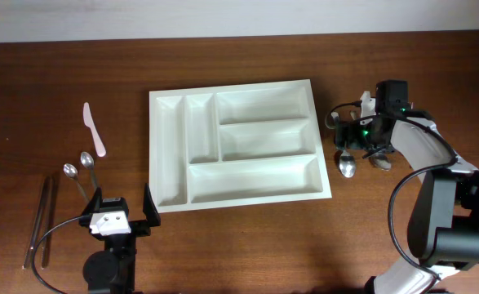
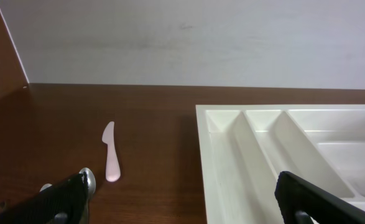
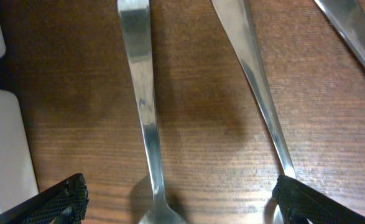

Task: Pack container
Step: 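Lower the right gripper and grasp the leftmost spoon's handle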

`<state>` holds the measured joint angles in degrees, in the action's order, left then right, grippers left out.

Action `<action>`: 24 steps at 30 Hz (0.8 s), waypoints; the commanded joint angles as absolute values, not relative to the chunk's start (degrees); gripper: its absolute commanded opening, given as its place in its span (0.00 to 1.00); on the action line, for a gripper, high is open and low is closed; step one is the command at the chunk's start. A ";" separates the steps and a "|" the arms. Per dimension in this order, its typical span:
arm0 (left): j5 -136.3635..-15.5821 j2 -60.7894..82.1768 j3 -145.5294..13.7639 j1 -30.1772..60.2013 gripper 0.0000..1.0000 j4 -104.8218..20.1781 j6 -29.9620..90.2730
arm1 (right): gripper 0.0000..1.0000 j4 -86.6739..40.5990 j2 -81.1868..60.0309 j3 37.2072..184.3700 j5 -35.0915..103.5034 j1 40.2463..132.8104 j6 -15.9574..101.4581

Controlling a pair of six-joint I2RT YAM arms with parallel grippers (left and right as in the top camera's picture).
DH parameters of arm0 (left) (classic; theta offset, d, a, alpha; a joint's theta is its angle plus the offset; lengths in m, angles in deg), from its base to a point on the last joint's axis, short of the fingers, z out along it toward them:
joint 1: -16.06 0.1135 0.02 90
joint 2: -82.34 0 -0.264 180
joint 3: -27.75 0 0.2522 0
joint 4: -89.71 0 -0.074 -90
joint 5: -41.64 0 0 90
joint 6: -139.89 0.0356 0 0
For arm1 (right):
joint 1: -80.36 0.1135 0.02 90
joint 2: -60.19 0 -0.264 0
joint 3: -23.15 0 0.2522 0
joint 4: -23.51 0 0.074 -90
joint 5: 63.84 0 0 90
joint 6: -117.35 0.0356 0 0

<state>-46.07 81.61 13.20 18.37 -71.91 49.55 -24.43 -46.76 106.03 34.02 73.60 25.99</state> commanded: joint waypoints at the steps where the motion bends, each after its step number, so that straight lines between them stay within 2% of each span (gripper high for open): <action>1: -46.71 82.00 13.48 18.15 0.99 -71.80 50.38 | 0.96 -23.57 -48.25 106.89 36.14 73.60 25.88; 13: -46.71 82.00 13.48 18.15 0.99 -71.80 50.38 | 0.89 -23.05 -52.36 106.89 37.80 73.99 25.85; 15: -46.71 82.00 13.48 18.15 0.99 -71.80 50.38 | 0.86 -22.94 -52.75 106.89 37.76 74.39 25.88; 22: -46.71 82.00 13.48 18.15 0.99 -71.80 50.38 | 0.63 -22.50 -53.45 106.89 34.94 75.22 28.30; 24: -46.71 82.00 13.48 18.15 0.99 -71.80 50.38 | 0.63 -22.57 -53.45 106.89 34.52 75.22 28.28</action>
<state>-46.07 81.61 13.22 18.37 -71.91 49.71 -22.46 -51.61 106.58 35.13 74.61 27.36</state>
